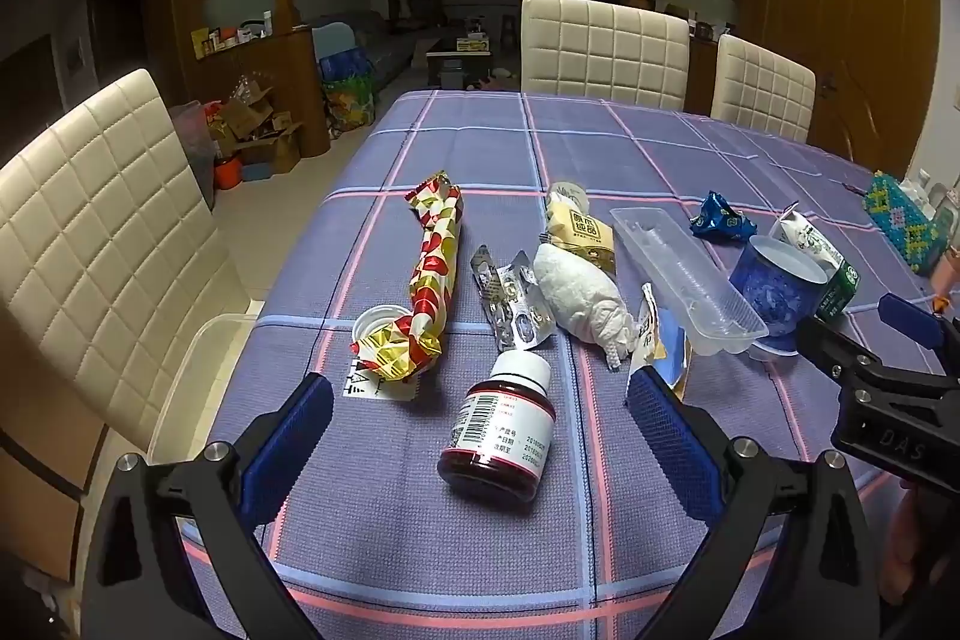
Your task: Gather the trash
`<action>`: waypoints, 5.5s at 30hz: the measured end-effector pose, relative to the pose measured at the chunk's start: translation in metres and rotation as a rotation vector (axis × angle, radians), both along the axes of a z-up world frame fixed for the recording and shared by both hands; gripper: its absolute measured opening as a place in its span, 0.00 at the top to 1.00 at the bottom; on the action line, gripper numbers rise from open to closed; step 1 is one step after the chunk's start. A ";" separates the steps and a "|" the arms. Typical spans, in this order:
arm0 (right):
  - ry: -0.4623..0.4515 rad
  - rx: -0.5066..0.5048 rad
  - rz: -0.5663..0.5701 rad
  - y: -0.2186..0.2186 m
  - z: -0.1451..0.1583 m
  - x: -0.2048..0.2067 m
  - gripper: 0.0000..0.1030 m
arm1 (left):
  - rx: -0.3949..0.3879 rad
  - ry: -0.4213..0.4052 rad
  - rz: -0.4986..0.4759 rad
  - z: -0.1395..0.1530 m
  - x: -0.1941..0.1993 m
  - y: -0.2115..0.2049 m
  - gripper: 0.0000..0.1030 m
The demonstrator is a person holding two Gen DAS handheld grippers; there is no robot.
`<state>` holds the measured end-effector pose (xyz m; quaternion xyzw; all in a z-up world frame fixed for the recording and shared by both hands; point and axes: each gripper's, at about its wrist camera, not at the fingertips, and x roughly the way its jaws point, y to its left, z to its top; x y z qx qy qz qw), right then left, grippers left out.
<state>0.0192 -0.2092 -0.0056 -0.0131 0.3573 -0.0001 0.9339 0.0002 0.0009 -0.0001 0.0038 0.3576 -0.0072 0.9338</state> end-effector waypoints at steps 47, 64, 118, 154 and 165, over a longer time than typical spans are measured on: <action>0.009 0.008 -0.004 -0.002 -0.003 0.000 0.03 | -0.006 0.016 -0.006 -0.008 0.001 -0.006 0.06; 0.012 0.008 -0.005 -0.002 -0.003 0.001 0.03 | -0.007 0.022 -0.006 -0.009 0.002 -0.007 0.07; 0.105 0.148 -0.080 -0.033 -0.036 0.074 0.03 | -0.096 0.161 -0.058 -0.045 0.038 -0.006 0.56; -0.097 -0.030 0.414 0.193 0.035 0.051 0.25 | -0.074 0.011 0.299 -0.009 0.027 0.170 0.57; -0.041 -0.033 0.542 0.274 0.031 0.065 0.25 | -0.048 0.067 0.427 -0.039 0.039 0.234 0.57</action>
